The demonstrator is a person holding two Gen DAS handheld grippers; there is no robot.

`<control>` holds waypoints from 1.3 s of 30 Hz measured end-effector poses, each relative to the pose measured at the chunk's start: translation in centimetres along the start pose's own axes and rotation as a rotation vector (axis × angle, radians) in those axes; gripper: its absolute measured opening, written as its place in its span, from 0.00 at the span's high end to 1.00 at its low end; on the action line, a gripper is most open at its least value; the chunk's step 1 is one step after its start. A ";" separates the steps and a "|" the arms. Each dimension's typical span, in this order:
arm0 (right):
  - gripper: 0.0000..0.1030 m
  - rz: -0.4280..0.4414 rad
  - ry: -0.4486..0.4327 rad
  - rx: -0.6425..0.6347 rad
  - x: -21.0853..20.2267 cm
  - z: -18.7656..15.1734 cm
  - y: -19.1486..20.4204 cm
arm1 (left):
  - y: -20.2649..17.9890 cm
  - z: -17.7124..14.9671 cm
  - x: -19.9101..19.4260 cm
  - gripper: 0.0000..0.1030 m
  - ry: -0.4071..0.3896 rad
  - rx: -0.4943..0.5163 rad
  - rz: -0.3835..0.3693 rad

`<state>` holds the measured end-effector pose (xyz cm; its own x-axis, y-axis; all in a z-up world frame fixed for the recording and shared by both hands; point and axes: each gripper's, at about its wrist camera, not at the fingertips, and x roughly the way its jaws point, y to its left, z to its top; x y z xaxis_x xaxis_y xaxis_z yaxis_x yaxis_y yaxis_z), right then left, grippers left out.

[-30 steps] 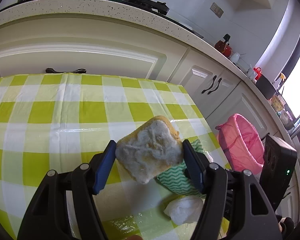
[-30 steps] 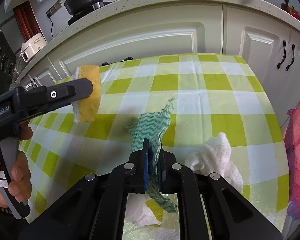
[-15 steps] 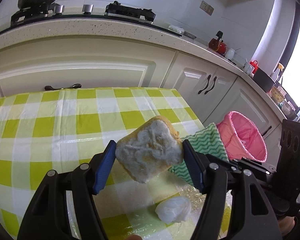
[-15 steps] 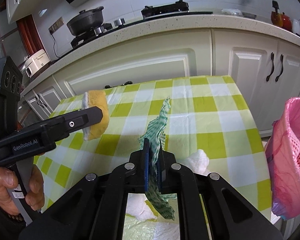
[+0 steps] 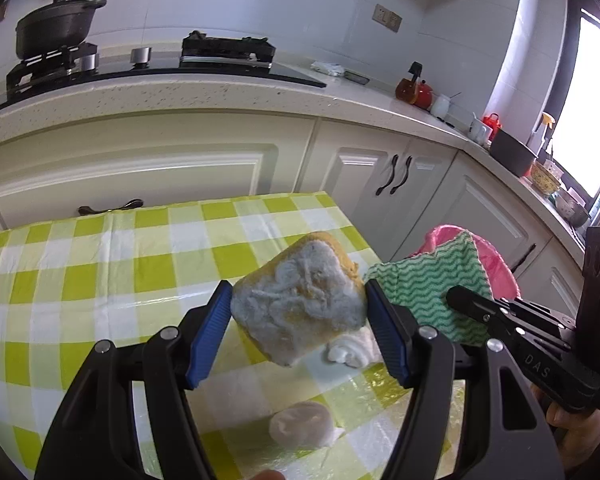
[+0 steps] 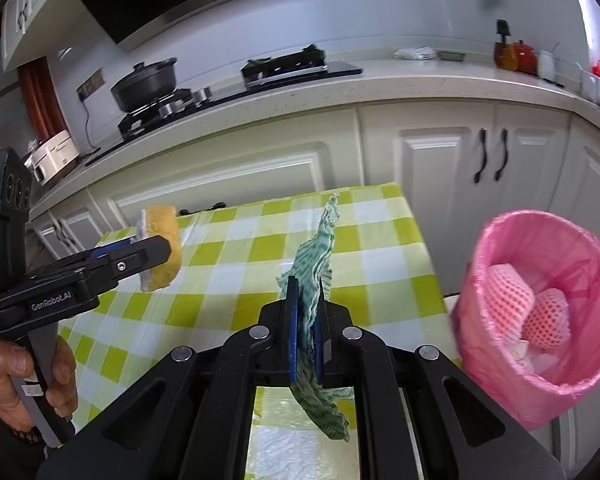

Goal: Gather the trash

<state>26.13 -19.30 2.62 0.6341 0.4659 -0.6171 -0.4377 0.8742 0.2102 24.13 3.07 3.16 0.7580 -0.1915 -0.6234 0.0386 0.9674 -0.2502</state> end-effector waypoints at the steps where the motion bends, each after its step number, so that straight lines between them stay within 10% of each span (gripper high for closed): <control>1: 0.92 -0.011 -0.005 0.008 -0.4 0.0 -0.4 | -0.5 0.1 0.0 0.37 -0.001 0.006 -0.003; 23: 0.91 -0.182 -0.077 0.093 -6.1 0.2 -10.6 | -11.4 1.9 3.6 0.37 0.002 0.113 -0.093; 26: 0.79 -0.192 -0.047 0.089 -5.6 -2.3 -10.7 | -11.6 1.3 4.2 0.37 0.015 0.113 -0.096; 29: 0.36 -0.186 -0.007 0.090 -4.9 -6.6 -10.0 | -11.3 0.7 4.3 0.37 0.025 0.112 -0.097; 39: 0.31 -0.224 0.122 0.095 -4.0 -13.6 -9.5 | -10.4 -1.8 4.8 0.37 0.067 0.125 -0.087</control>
<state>19.13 -31.33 -7.22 0.6245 0.2443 -0.7418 -0.2298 0.9653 0.1245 26.16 -8.21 1.48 0.7034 -0.2819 -0.6525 0.1861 0.9590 -0.2137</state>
